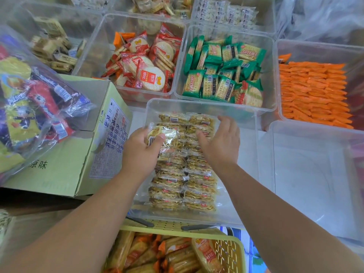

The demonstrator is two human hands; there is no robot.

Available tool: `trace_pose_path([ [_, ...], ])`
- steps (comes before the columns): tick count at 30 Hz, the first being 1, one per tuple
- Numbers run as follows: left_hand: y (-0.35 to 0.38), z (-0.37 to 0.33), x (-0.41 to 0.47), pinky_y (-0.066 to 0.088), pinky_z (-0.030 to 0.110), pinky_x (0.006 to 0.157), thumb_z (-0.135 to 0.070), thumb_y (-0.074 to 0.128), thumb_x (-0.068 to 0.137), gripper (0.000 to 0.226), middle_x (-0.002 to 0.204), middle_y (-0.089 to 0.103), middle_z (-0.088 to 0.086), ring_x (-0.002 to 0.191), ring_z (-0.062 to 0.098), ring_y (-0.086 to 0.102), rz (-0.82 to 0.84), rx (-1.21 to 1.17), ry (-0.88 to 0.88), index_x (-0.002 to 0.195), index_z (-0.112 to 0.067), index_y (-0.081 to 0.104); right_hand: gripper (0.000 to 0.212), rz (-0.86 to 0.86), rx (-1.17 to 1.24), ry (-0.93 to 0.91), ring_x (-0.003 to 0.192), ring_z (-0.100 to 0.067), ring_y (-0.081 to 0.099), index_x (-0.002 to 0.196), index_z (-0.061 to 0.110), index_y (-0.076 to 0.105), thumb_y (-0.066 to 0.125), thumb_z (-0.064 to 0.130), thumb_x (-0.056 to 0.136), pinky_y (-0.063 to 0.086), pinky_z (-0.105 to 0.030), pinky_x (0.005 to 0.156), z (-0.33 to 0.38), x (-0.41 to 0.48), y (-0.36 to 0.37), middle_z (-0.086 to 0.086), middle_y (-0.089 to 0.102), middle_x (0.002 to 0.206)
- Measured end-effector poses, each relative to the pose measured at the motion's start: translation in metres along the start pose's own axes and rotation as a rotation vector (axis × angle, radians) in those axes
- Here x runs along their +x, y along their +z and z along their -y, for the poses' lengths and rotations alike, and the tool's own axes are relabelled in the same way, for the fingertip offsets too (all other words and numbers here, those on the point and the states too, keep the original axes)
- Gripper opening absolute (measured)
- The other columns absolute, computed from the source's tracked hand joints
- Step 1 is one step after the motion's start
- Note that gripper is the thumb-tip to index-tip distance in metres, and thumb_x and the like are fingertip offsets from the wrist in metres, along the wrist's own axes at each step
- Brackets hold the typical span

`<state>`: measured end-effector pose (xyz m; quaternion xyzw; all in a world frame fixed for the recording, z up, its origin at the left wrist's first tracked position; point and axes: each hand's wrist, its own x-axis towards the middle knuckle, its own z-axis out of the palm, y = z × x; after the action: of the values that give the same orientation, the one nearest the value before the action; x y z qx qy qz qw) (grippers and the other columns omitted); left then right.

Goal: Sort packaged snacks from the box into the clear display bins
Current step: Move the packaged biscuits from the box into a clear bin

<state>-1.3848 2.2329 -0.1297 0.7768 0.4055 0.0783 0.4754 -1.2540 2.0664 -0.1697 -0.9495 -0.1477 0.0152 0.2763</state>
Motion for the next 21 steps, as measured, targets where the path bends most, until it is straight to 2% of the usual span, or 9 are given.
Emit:
trace_pose_path([
  [1, 0.0, -0.001, 0.0, 0.051, 0.051, 0.1, -0.052, 0.063, 0.096, 0.052, 0.127, 0.066, 0.014, 0.115, 0.035, 0.062, 0.006, 0.032, 0.0, 0.131, -0.013, 0.065, 0.073, -0.003, -0.094, -0.149, 0.146, -0.029, 0.029, 0.149, 0.019, 0.034, 0.053, 0.061, 0.093, 0.029, -0.045, 0.116, 0.0, 0.0, -0.001, -0.007, 0.033, 0.157],
  [3, 0.0, -0.001, 0.001, 0.049, 0.054, 0.1, -0.051, 0.062, 0.097, 0.052, 0.127, 0.063, 0.022, 0.117, 0.042, 0.059, 0.011, 0.064, 0.003, 0.13, -0.011, 0.065, 0.076, 0.108, -0.301, -0.351, 0.156, -0.027, 0.002, 0.16, 0.022, 0.017, 0.029, 0.067, 0.1, 0.008, -0.048, 0.124, 0.0, 0.003, -0.001, -0.005, 0.007, 0.169],
  [4, 0.0, -0.001, 0.002, 0.048, 0.055, 0.101, -0.051, 0.062, 0.097, 0.053, 0.129, 0.063, 0.022, 0.119, 0.042, 0.058, 0.015, 0.066, -0.003, 0.131, -0.011, 0.065, 0.078, 0.187, -0.406, -0.408, 0.156, -0.026, -0.011, 0.162, 0.021, 0.005, 0.017, 0.069, 0.101, 0.0, -0.051, 0.125, -0.001, 0.005, 0.0, -0.003, -0.006, 0.17],
  [6, -0.001, -0.003, 0.001, 0.048, 0.056, 0.102, -0.051, 0.062, 0.097, 0.054, 0.131, 0.063, 0.021, 0.12, 0.041, 0.058, 0.024, 0.071, -0.004, 0.132, -0.01, 0.064, 0.082, 0.326, -0.544, -0.466, 0.153, -0.025, -0.022, 0.161, 0.021, -0.009, -0.001, 0.073, 0.097, -0.007, -0.057, 0.123, -0.004, 0.007, 0.005, -0.001, -0.016, 0.168],
  [9, 0.0, -0.004, 0.0, 0.05, 0.05, 0.099, -0.05, 0.062, 0.097, 0.05, 0.128, 0.066, 0.012, 0.117, 0.033, 0.061, 0.015, 0.07, 0.02, 0.132, -0.014, 0.066, 0.086, 0.411, -0.574, -0.485, 0.152, -0.023, -0.023, 0.16, 0.02, -0.014, -0.008, 0.075, 0.094, -0.013, -0.058, 0.121, -0.004, 0.009, 0.012, 0.0, -0.018, 0.168],
  [12, 0.0, -0.005, 0.0, 0.049, 0.049, 0.105, -0.049, 0.063, 0.097, 0.052, 0.134, 0.064, 0.005, 0.122, 0.025, 0.059, 0.012, 0.069, 0.027, 0.136, -0.015, 0.064, 0.089, 0.429, -0.572, -0.474, 0.152, -0.023, -0.023, 0.16, 0.02, -0.014, -0.007, 0.077, 0.092, -0.017, -0.057, 0.12, -0.003, 0.011, 0.015, 0.0, -0.02, 0.167],
  [16, 0.001, -0.004, 0.002, 0.048, 0.052, 0.106, -0.05, 0.062, 0.096, 0.055, 0.135, 0.063, 0.009, 0.125, 0.028, 0.058, 0.014, 0.088, 0.026, 0.135, -0.011, 0.064, 0.091, 0.485, -0.567, -0.462, 0.152, -0.023, -0.025, 0.158, 0.02, -0.018, -0.006, 0.079, 0.09, -0.019, -0.055, 0.119, 0.0, 0.012, 0.017, -0.001, -0.024, 0.166],
  [21, 0.001, -0.004, 0.001, 0.047, 0.053, 0.107, -0.051, 0.062, 0.097, 0.055, 0.137, 0.06, 0.011, 0.126, 0.03, 0.056, 0.023, 0.093, 0.004, 0.134, -0.01, 0.064, 0.092, 0.572, -0.588, -0.437, 0.152, -0.023, -0.025, 0.159, 0.021, -0.018, -0.007, 0.08, 0.088, -0.018, -0.061, 0.118, 0.007, 0.017, 0.008, 0.001, -0.026, 0.166],
])
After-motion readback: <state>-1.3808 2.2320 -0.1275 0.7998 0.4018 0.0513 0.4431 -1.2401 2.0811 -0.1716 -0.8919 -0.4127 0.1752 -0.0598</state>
